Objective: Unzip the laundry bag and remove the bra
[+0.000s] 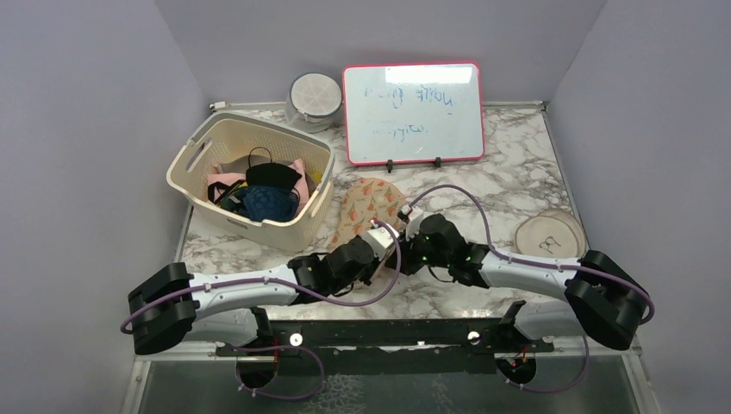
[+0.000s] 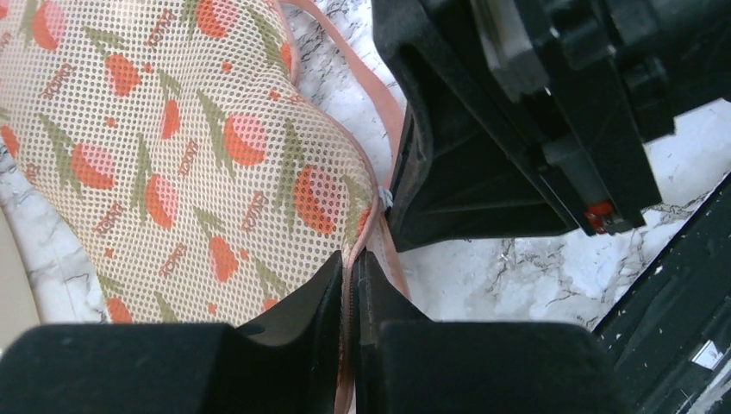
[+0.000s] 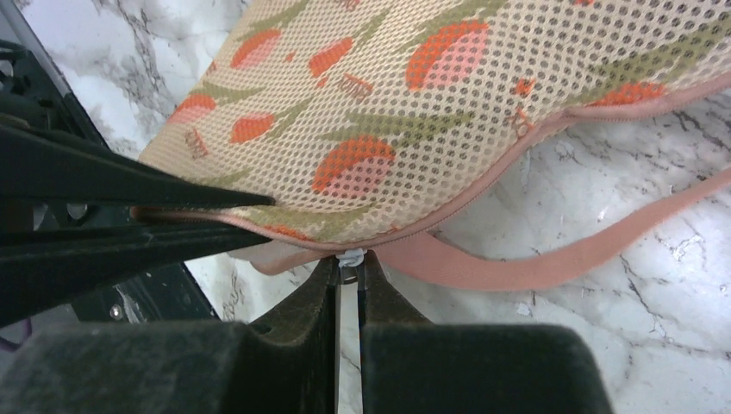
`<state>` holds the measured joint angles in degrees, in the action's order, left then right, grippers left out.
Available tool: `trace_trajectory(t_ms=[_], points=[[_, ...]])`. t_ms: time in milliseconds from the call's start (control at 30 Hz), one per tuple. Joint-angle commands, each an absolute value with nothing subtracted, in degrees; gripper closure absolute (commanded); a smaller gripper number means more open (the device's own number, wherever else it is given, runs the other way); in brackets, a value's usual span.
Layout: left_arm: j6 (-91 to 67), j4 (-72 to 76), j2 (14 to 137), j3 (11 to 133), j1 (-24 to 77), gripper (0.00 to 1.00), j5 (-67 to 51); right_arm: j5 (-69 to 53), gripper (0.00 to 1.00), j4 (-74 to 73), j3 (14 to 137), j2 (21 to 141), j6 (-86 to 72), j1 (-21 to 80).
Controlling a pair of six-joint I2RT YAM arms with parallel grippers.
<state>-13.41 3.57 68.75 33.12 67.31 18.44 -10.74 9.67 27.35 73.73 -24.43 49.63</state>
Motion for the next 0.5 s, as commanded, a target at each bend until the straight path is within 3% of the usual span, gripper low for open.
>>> trace_trajectory(t_ms=[0, 467], points=[[-12.7, 0.3, 65.3, 32.2, 67.3, 1.0, 19.5, -6.9, 0.99, 3.8, 31.2, 75.3, -24.4, 49.0], [-12.2, -0.9, 62.0, 29.2, 67.3, 1.0, 18.3, -19.0, 0.99, -6.3, 38.8, 79.1, -17.0, 37.1]])
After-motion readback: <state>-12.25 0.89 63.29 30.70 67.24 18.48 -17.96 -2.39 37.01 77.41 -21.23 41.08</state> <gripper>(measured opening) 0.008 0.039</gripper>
